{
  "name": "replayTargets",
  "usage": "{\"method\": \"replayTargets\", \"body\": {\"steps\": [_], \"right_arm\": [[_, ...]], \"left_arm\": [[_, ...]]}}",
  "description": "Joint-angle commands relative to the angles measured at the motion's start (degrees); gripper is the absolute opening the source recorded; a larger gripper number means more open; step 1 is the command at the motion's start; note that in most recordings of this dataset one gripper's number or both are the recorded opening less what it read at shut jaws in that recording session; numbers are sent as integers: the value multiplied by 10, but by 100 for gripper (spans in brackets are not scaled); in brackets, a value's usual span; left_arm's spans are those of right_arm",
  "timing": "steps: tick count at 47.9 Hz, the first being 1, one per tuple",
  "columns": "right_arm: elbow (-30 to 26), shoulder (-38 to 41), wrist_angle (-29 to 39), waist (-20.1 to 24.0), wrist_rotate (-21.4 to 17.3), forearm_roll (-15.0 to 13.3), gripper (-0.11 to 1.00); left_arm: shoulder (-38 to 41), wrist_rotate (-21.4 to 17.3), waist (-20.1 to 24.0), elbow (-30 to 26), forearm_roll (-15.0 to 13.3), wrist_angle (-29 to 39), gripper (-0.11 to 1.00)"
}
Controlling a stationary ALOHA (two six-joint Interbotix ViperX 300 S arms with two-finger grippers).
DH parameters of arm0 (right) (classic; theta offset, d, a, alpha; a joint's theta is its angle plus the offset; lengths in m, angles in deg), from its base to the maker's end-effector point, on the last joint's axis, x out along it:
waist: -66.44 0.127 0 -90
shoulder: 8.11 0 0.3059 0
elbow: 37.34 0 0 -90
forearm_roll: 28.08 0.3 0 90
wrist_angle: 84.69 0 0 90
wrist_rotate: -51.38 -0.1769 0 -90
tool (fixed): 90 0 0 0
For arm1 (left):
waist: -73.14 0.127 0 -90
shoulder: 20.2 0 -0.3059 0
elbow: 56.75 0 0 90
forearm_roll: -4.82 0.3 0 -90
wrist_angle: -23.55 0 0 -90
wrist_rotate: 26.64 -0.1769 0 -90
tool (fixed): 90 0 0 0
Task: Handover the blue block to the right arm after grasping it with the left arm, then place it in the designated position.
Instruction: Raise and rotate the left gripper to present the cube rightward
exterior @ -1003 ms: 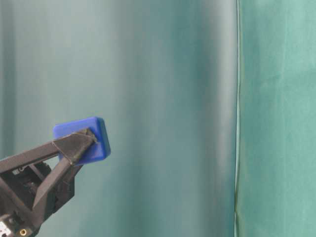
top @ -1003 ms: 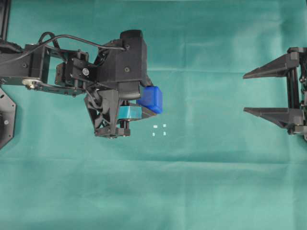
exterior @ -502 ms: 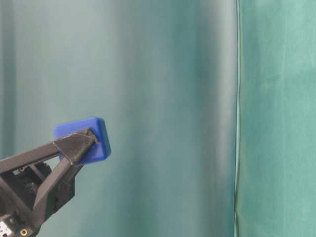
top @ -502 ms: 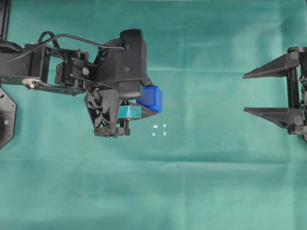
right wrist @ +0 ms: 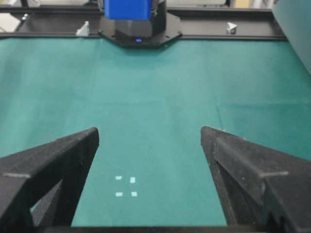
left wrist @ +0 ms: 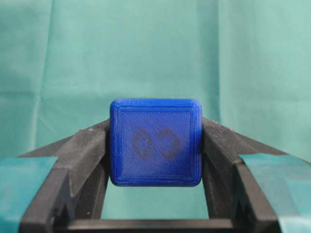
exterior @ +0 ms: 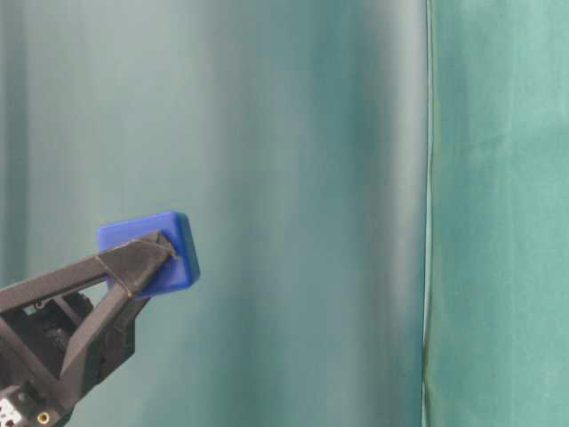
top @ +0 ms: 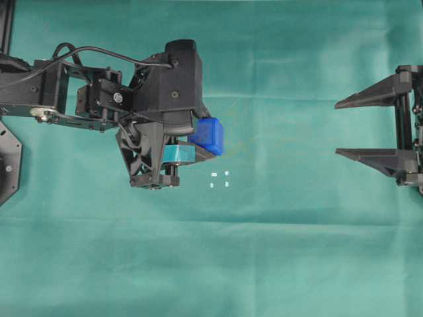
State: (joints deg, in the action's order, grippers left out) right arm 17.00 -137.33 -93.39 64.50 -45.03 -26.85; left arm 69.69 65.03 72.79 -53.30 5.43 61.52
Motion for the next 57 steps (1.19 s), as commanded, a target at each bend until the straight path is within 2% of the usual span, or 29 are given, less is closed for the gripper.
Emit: {"method": "replayTargets", "body": {"steps": [1,21,28,37,57], "right_arm": [[-16,3,-2,-2,0,-1,93],[-16,2,-2,-1,-1,-1,93],[-16,2,-2,-1,0,-1,93],[-16,3,-3,-2,0,-4,93],[-20,3,-4,-2,1,-16,93]], "left_arm": [[-15,-1,2,-15,2,-4,47],[-17,-1,2,-12,2,-8,46],[-21,0,2,-4,2,-34,46],[-43,1,2,28,1,-98,46],[-115,5,2,178,-6,-348,46]]}}
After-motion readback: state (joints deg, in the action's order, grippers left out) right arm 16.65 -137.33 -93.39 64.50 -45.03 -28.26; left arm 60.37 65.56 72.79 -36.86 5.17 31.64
